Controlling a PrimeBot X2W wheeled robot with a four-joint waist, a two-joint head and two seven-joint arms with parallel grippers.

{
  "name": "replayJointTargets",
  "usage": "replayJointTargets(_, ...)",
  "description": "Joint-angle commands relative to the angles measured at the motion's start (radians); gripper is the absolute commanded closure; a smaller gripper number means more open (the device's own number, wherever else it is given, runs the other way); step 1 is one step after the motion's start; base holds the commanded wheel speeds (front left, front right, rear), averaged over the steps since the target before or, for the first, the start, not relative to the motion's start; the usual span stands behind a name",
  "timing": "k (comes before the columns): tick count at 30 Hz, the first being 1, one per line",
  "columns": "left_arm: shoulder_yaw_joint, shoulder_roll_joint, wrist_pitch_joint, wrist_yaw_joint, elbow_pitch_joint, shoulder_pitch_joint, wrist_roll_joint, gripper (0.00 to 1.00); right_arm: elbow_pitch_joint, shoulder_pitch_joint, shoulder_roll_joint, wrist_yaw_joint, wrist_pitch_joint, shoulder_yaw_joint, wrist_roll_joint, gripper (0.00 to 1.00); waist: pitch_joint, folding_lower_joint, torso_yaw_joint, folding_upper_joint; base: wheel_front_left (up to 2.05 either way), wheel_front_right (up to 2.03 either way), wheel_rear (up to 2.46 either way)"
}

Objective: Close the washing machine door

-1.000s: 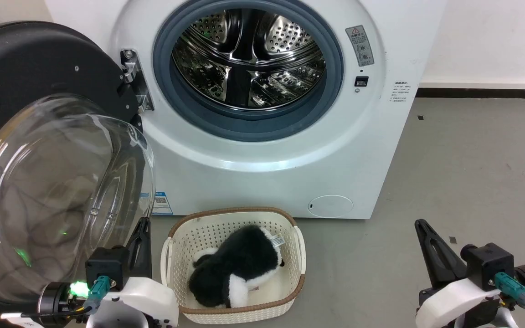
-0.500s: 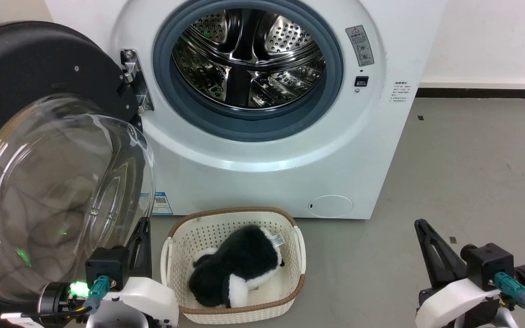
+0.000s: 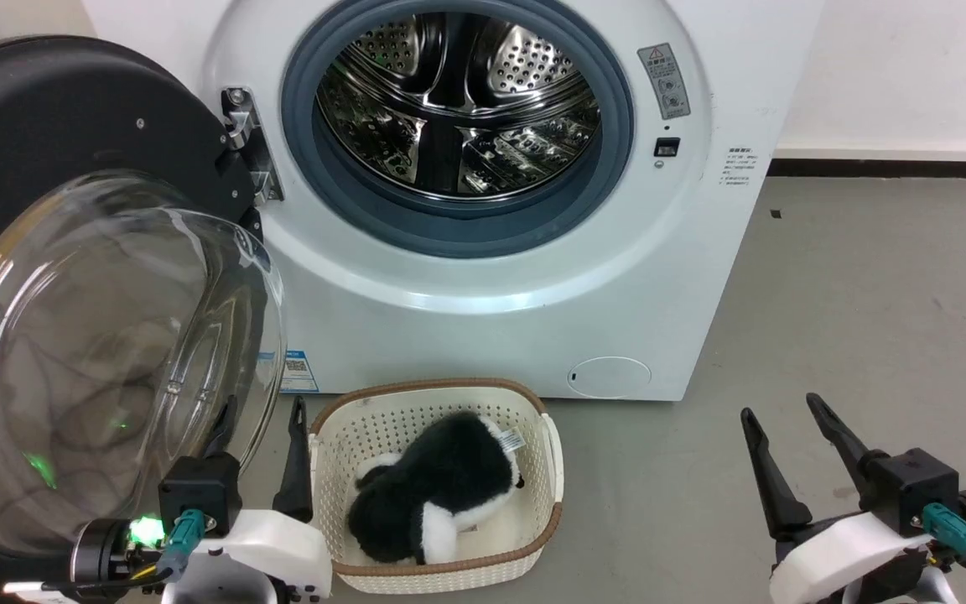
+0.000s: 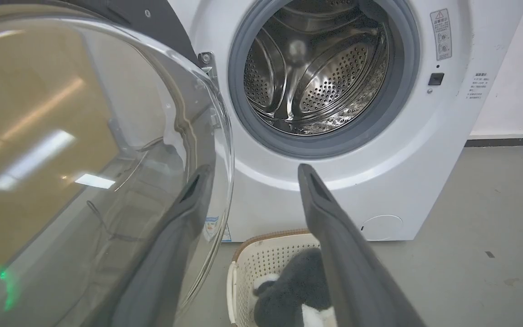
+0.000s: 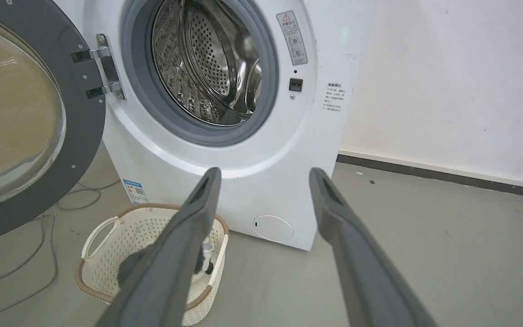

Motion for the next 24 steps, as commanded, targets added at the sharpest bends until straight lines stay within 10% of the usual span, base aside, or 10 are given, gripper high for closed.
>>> replayJointTargets(1, -0.002, 0.004, -0.009, 0.009, -0.007, -0.009, 0.005, 1.00, -0.003, -0.004, 0.001, 0.000, -0.010, -0.004, 0.011, 0.00, 0.001, 0.0000, 0.001, 0.0000, 0.00, 0.00, 0.00)
replayJointTargets(24, 0.075, 0.098, -0.057, 0.036, -0.184, -0.150, -0.037, 1.00, 0.005, -0.015, 0.002, 0.000, -0.058, -0.026, 0.058, 0.00, 0.028, 0.0000, 0.077, 0.0000, 0.00, 0.00, 0.00)
